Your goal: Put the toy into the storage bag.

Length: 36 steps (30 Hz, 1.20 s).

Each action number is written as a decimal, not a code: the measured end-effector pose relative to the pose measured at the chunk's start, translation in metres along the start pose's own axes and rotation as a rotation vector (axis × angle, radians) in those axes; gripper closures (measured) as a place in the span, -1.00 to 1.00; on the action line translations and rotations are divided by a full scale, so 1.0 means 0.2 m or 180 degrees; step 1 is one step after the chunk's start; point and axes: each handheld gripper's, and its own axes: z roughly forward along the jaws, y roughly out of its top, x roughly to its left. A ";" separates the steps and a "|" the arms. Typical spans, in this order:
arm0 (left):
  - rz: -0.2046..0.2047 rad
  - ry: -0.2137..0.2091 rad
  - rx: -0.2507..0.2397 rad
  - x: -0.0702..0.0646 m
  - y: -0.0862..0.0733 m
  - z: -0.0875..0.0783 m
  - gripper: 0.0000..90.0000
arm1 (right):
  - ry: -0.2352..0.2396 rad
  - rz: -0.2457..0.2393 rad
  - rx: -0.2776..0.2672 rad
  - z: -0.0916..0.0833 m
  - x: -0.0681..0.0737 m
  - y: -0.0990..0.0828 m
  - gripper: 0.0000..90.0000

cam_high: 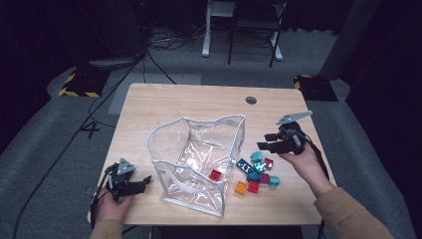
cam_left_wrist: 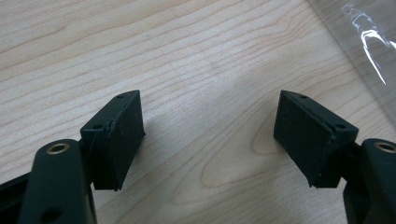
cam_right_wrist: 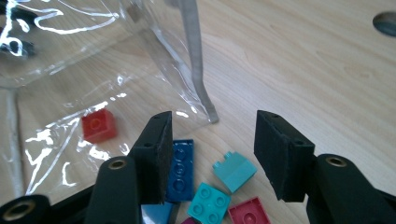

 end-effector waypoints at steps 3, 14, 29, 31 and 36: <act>0.0001 0.0000 0.0000 0.00 0.00 0.00 -0.45 | -0.0042 0.0048 0.0084 0.05 -0.03 -0.04 0.05; 0.0000 0.0000 0.0000 0.00 0.00 0.00 -0.45 | -0.0131 0.0001 0.0353 0.22 -0.08 -0.13 0.09; -0.0005 -0.0001 -0.0002 0.00 0.00 0.00 -0.45 | -0.0152 -0.0109 0.0680 0.38 -0.08 -0.18 0.17; -0.0007 -0.0002 -0.0002 0.00 0.00 0.00 -0.45 | -0.0181 -0.0105 0.0698 0.39 -0.08 -0.18 0.24; -0.0007 -0.0001 -0.0002 0.00 0.00 0.00 -0.45 | -0.0186 -0.0073 0.0717 0.41 -0.08 -0.18 0.21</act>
